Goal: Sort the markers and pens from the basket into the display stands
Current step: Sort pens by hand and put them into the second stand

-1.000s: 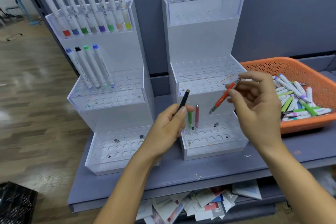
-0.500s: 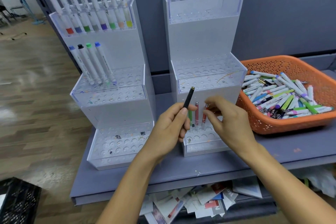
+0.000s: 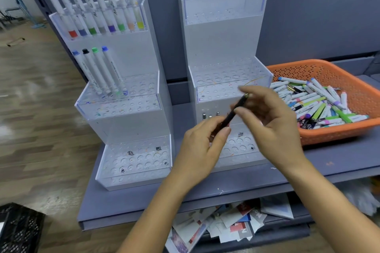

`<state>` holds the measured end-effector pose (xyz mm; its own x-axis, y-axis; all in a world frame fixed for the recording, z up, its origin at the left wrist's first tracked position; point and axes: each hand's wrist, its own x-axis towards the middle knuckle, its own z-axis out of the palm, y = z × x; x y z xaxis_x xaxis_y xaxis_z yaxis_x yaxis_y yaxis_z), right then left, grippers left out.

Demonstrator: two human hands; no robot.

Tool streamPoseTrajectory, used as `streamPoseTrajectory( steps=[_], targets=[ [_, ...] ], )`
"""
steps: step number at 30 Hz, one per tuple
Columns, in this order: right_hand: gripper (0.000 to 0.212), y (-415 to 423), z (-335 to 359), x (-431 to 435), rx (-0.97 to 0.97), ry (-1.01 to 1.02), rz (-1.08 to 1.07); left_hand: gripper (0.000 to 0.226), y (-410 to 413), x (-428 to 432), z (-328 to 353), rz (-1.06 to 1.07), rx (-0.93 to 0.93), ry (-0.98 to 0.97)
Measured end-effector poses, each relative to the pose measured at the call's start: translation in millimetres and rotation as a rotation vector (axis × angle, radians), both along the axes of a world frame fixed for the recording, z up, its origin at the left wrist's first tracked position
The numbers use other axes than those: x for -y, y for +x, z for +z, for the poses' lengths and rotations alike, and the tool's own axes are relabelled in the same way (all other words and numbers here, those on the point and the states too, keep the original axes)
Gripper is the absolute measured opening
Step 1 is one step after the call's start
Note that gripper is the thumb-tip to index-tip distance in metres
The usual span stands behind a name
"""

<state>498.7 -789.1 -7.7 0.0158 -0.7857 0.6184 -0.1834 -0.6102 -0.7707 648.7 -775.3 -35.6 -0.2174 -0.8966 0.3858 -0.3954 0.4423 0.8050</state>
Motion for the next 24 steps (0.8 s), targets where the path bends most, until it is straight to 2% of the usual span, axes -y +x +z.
streamPoseTrajectory(
  steps=[2, 4, 7, 18, 24],
  targets=[
    [0.039, -9, 6, 4, 0.045, -0.037, -0.094, 0.032, 5, 4, -10, 0.112, 0.235, -0.184],
    [0.037, -19, 8, 9, 0.004, -0.089, -0.189, 0.033, 12, 7, -23, 0.182, 0.409, -0.309],
    [0.033, -24, -2, 18, -0.135, -0.134, -0.270, 0.029, 19, 8, -37, 0.226, 0.529, -0.323],
    [0.031, -18, -40, 32, -0.448, -0.180, -0.286, 0.031, 20, 8, -40, 0.225, 0.566, -0.262],
    [0.029, -18, -54, 34, -0.564, -0.124, -0.260, 0.031, 20, 7, -40, 0.234, 0.556, -0.264]
  ],
)
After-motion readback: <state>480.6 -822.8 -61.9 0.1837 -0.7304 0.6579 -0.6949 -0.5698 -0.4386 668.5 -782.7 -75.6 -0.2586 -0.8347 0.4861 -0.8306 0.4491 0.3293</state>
